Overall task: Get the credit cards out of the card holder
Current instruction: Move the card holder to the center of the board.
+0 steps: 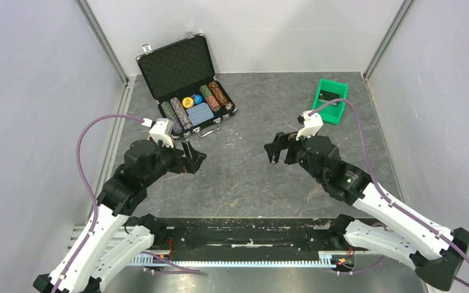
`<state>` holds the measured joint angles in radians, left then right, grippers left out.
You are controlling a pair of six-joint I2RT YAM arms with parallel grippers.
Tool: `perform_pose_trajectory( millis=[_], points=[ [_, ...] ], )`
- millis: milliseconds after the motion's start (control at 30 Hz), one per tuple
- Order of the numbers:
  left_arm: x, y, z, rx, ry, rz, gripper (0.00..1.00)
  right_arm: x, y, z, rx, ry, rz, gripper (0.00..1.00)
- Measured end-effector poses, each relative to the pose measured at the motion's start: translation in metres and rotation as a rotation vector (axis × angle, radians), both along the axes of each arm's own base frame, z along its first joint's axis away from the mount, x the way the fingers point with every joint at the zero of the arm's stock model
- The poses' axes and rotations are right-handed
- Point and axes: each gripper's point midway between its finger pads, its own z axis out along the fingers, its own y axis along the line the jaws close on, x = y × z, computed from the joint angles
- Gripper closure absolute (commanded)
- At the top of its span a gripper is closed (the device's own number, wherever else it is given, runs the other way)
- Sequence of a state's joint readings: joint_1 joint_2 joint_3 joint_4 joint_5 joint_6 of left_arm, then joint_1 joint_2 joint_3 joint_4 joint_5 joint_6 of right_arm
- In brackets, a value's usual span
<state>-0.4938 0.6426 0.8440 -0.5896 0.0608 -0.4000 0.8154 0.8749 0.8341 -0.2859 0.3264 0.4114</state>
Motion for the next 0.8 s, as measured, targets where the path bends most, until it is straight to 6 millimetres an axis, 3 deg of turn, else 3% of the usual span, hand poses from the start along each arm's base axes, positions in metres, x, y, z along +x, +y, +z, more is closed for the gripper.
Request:
perform_pose_trajectory(
  millis=[333,667,800],
  points=[
    [0.009,0.013,-0.002,0.02,0.001,0.093,0.0,-0.003,-0.001,0.01,0.032,-0.028,0.007,0.02],
    [0.047,0.072,-0.02,0.194,0.105,0.509,0.05,-0.015,0.0,0.015,0.101,-0.095,0.069,0.02],
    [0.066,0.093,-0.036,0.215,0.18,0.661,0.07,-0.023,-0.001,0.023,0.129,-0.155,0.113,0.01]
  ],
)
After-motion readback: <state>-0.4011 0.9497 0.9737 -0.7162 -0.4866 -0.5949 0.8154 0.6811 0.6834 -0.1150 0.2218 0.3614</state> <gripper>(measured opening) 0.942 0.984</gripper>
